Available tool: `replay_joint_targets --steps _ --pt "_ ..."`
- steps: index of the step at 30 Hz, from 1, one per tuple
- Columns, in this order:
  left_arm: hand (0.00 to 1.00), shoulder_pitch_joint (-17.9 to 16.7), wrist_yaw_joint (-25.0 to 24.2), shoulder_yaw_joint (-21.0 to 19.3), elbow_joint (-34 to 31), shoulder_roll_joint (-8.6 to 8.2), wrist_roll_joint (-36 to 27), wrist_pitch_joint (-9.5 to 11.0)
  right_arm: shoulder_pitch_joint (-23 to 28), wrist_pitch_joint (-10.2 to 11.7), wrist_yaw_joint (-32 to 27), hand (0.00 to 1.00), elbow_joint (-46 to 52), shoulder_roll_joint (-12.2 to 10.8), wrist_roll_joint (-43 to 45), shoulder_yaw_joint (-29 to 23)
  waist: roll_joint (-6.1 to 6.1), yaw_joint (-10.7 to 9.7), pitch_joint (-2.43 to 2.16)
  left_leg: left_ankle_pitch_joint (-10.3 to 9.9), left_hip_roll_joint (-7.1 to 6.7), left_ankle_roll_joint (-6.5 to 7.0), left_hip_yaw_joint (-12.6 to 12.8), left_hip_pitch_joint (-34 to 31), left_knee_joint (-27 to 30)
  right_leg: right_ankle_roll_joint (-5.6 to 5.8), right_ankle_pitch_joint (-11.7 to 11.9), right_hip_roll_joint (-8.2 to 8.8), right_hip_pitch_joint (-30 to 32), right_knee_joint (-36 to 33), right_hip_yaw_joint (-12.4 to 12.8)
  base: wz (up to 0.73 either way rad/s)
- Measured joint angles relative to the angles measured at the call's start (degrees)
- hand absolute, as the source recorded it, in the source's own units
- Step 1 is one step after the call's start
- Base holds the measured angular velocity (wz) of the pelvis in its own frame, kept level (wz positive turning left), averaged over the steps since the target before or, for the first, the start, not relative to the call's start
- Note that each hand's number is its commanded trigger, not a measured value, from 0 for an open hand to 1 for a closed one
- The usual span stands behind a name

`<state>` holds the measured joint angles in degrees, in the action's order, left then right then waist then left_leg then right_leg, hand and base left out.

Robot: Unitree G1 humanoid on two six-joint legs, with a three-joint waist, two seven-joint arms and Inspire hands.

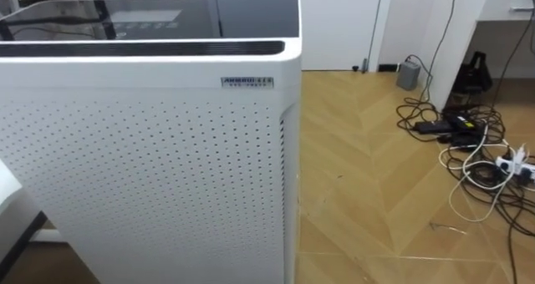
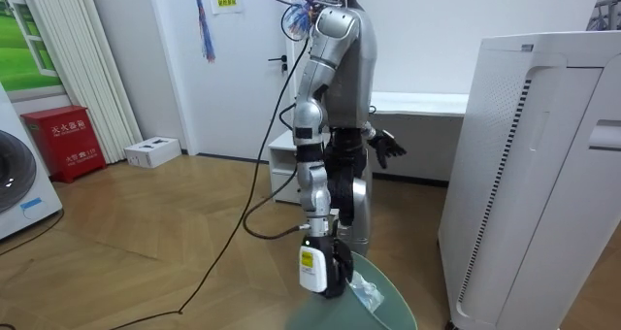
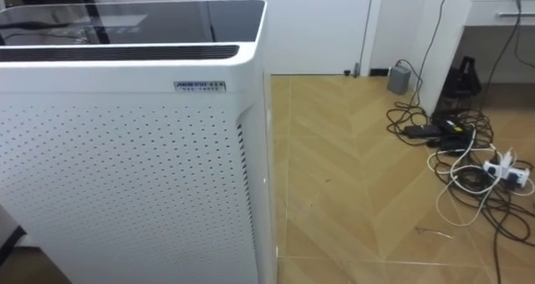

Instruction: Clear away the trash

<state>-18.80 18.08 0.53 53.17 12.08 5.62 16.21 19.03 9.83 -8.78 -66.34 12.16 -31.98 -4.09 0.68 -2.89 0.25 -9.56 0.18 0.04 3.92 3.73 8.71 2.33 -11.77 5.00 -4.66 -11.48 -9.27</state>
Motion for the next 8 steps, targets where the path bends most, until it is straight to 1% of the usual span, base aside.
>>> replay_joint_targets --steps 2,3,4,5,6,8 --pt "0.0 1.0 -1.6 -0.05 3.19 -0.11 -0.02 -1.69 -0.65 -1.22 1.72 1.0 -1.28 -0.06 -0.46 -0.02 0.42 0.03 -0.08 -0.05 -0.01 -0.03 0.1 0.06 -0.05 0.0 0.0 -0.09 -0.15 0.9 0.3 -0.02" --pt "0.0 1.13 -1.92 -0.05 3.69 -0.12 -0.08 -2.06 -1.0 -1.31 2.08 1.0 -1.65 -0.08 -0.51 0.03 0.53 0.07 -0.05 -0.05 0.0 -0.03 0.13 0.1 -0.06 0.0 0.01 -0.13 -0.07 0.9 0.4 -0.03" --pt "0.0 1.57 -2.59 -0.04 4.99 -0.12 -0.14 -2.94 -1.43 -1.58 2.62 1.0 -2.49 -0.08 -0.58 0.05 0.54 0.08 0.05 -0.05 0.0 -0.04 0.15 0.14 -0.06 0.0 0.01 -0.14 0.05 0.88 0.44 0.0" --pt "0.0 1.51 -3.1 0.0 6.13 -0.13 -0.13 -3.89 -1.99 -2.41 2.94 1.0 -2.52 -0.1 -0.5 0.04 0.74 0.09 0.06 -0.08 0.02 -0.06 0.33 0.14 -0.04 0.0 0.01 -0.17 0.08 0.88 0.43 0.0" --pt "0.0 1.69 -3.37 0.03 6.5 -0.13 -0.04 -4.57 -2.29 -2.68 3.19 1.0 -2.57 -0.13 -0.38 -0.01 0.8 -0.06 0.05 -0.1 0.04 -0.08 0.35 0.14 -0.04 0.0 0.01 -0.18 0.07 0.88 0.43 0.0" --pt "0.0 1.78 -4.34 0.06 7.26 -0.34 0.17 -6.85 -3.0 -3.63 4.08 1.0 -2.6 -0.16 -0.12 -0.61 0.84 -0.09 -0.01 -0.22 0.04 -0.08 0.38 0.11 -0.01 0.01 0.04 -0.19 -0.05 0.89 0.4 0.0"
